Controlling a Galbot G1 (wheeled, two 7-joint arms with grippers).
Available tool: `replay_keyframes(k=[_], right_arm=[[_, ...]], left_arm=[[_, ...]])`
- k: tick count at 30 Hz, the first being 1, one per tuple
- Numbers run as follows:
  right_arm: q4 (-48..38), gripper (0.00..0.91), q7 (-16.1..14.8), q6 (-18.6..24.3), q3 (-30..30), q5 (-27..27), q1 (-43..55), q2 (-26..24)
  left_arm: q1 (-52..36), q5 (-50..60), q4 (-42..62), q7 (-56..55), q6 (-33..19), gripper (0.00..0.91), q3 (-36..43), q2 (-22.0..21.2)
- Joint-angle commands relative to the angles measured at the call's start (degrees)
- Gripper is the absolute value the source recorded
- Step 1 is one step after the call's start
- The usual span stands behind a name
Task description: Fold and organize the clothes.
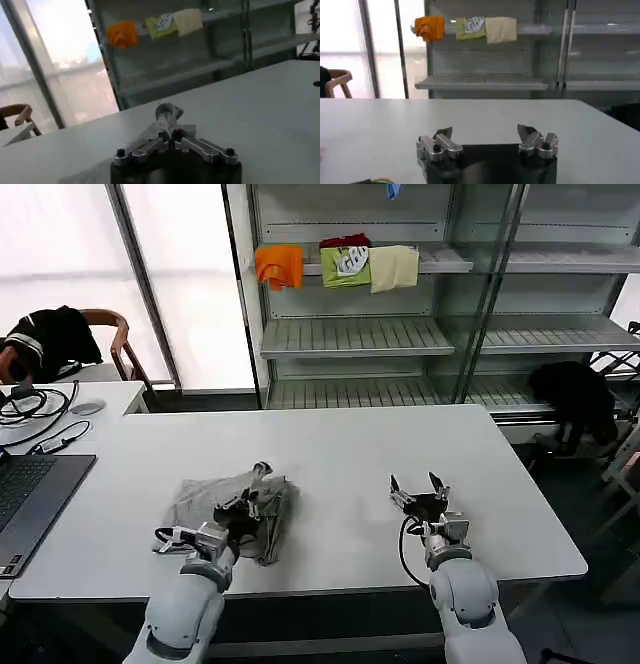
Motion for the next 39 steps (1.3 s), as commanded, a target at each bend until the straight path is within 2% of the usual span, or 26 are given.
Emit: replay_keyframes(k=[1,6,12,17,20,28,30,31,32,33,37,39], right_arm=[[-0.2,0.907,-0.1,0.2,-0.1,-0.4,0.3,0.2],[-0.6,0.907,0.0,0.2,-0.6,-0.8,1.0,0.8],[-1.0,0.907,-0.1,0.0,-0.9,-0.8,1.9,0.9],[-1.4,0.907,-0.2,0.0,-1.2,-0.8,2.4,1.0],[-1.6,0.907,-0.3,-0.1,-1.3,-0.7,2.5,1.1],[-1.4,0.907,-0.4,-0.7,-1.3,-0.6,2.9,0.9],[-1.3,0.907,-0.4,-1.1,-1.3,-0.6,2.9,0.9],[-1.2,0.907,-0.4,-1.1,-1.2,-0.5,2.9,0.9],[-1.2,0.907,-0.4,-1.2,-1.3,-0.5,2.9,0.8],[-1.0,0.907,-0.4,-1.3,-1.3,-0.5,2.8,0.8],[-0.9,0.907,-0.3,-1.4,-1.2,-0.3,2.9,0.8],[-0.8,0.907,-0.2,-1.5,-1.2,-0.2,3.0,0.8]], left_arm=[[0.1,0.6,0.6,-0.8,0.5,0.907,4.0,-1.3],[-0.2,-3.8,-7.6,-0.4,0.5,0.907,3.5,-1.0],[0.8,-8.4,-12.3,0.9,0.4,0.907,-7.1,3.4],[2.2,-13.9,-3.2,3.7,-0.7,0.907,-21.3,6.1],[2.2,-15.8,3.1,4.5,-2.3,0.907,-26.6,7.1],[1.5,-21.7,13.1,4.6,-2.4,0.907,-27.6,6.9],[1.4,-21.6,13.8,4.9,-2.5,0.816,-27.1,6.5],[1.5,-21.4,14.0,4.8,-2.5,0.715,-26.6,6.2],[1.6,-20.8,14.0,4.9,-2.5,0.695,-26.3,5.9],[1.6,-20.7,14.0,4.9,-2.5,0.705,-26.1,5.7],[1.7,-19.7,14.0,4.8,-2.4,0.887,-25.0,5.0],[1.9,-19.3,13.9,4.7,-2.2,0.887,-24.7,4.9]])
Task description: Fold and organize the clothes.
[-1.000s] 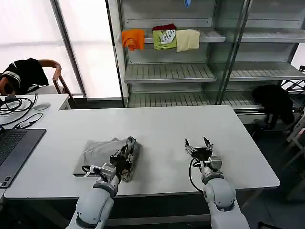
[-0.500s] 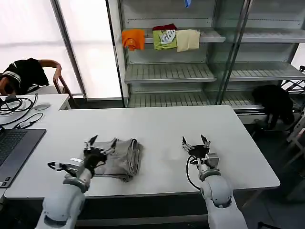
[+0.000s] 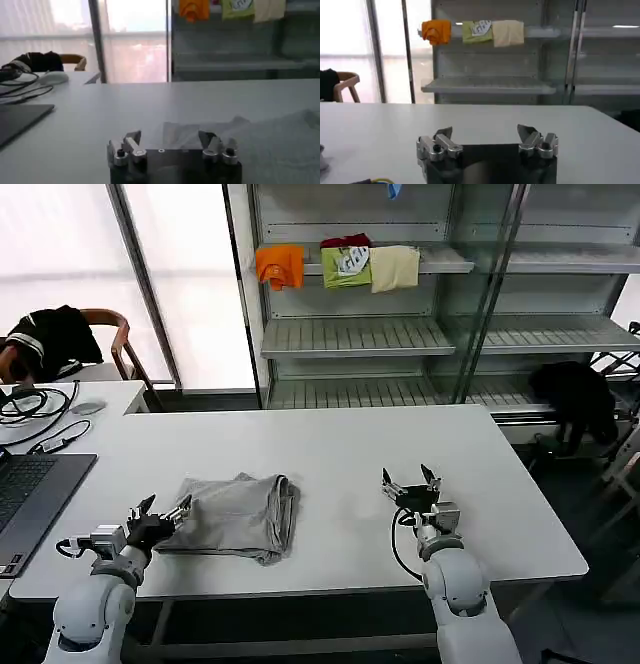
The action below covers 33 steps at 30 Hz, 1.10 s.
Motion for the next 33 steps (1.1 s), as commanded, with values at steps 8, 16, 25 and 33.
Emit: replay_keyframes(k=[8,16,25,33], right_arm=[[0.6,0.907,0.4,-0.2,0.2,0.4,0.0,0.0],[1.2,0.907,0.8,-0.3,0.6,0.9,-0.5,-0.3],[1.8,0.907,1.1,-0.3,0.7,1.1,-0.8,-0.5],[1.9,0.907,1.1,-0.4,0.1,1.1,-0.4,-0.7]], left_arm=[[1.1,-1.8,3.7,0.8,0.7,0.06,-1.2,-0.7],[1.2,-4.6,2.3,1.1,2.4,0.02,-0.6,-1.2],[1.3,-10.4,1.6,0.8,2.4,0.02,-0.5,-1.6],[0.3,-0.3,-1.4,1.5,-2.4,0.01,-5.5,0.5]])
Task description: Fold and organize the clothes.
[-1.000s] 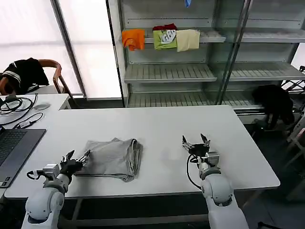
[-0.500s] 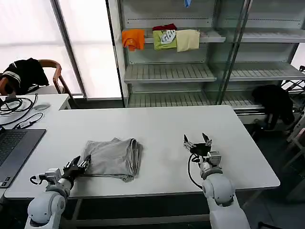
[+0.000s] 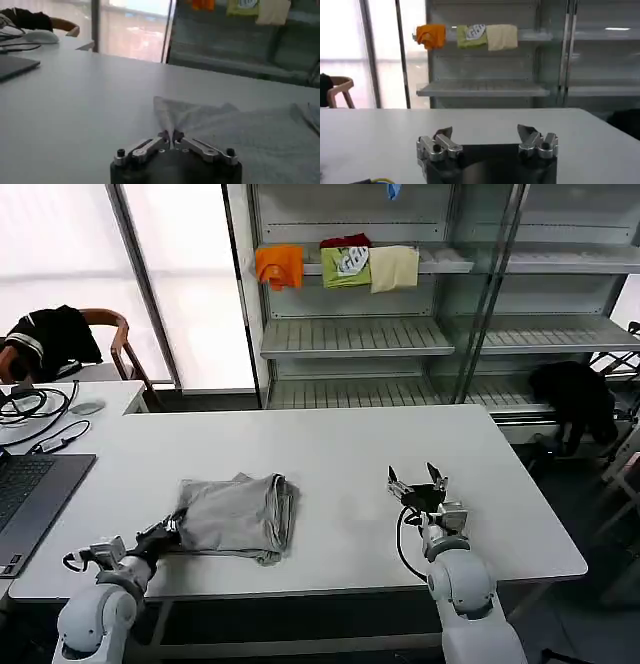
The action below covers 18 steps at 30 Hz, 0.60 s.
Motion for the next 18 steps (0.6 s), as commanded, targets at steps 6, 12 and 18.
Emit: replay_keyframes(k=[6,12,18], right_arm=[[-0.7,0.907,0.0,0.1,-0.7,0.1,0.8,0.2],[-1.5,0.907,-0.2,0.5,-1.1,0.1,0.8,0.5],[-2.0,0.907,-0.2,1.1,-0.8,0.3,0.3,0.4]], left_arm=[[-2.1,24.7,-5.7,8.2,-6.6,0.01,-14.6,12.3],[-3.4,23.8,-5.2,11.6,-4.2,0.02,-19.4,24.7],[-2.2,22.6,-9.2,11.6,-1.7,0.02,-16.8,30.5]])
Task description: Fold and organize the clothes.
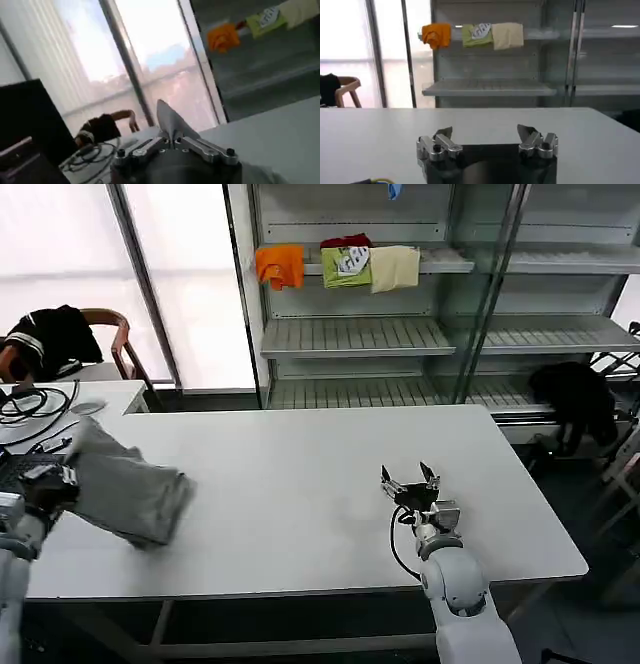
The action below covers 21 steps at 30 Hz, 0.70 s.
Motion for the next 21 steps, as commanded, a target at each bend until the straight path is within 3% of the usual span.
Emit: replay_keyframes(k=[1,5,8,10,11,14,17,21], right_arm=[[-0.4,0.907,0.0,0.5,0.3,0.1,-0.6,-0.1],[-0.6,0.907,0.0,1.1,0.8,0.1,-1.7,-0.3],[-0.8,0.907,0.0,1.8,1.5,0.3,-2.9,-0.4],[-1.2,0.907,0.1,2.7,2.0,0.3,-3.6,-1.0],[-1.3,0.907,0.1,2.8,2.1,0.3,-3.7,-1.1],[-1.4,0.907,0.3,2.8,2.8,0.4,-4.0,-1.7],[-1.3,0.907,0.5,2.7,3.1,0.5,-3.9,-1.8],[-1.0,0.907,0.6,2.5,3.0,0.4,-3.7,-1.6]], left_arm=[[0.3,6.2,-5.6,3.3,1.8,0.02,-2.2,13.3],[0.7,10.3,-8.8,2.9,2.6,0.03,4.4,9.0],[3.4,15.1,-10.9,2.3,2.3,0.03,13.8,3.1],[5.9,17.3,-10.6,1.8,1.6,0.03,20.4,-4.7],[6.4,18.5,-9.8,0.7,1.4,0.03,23.4,-11.4],[5.4,19.9,-7.2,-3.0,1.6,0.03,30.4,-20.2],[3.9,19.7,-7.3,-5.5,3.2,0.03,36.4,-24.4],[1.0,16.4,-8.1,-8.5,4.2,0.03,40.4,-24.9]])
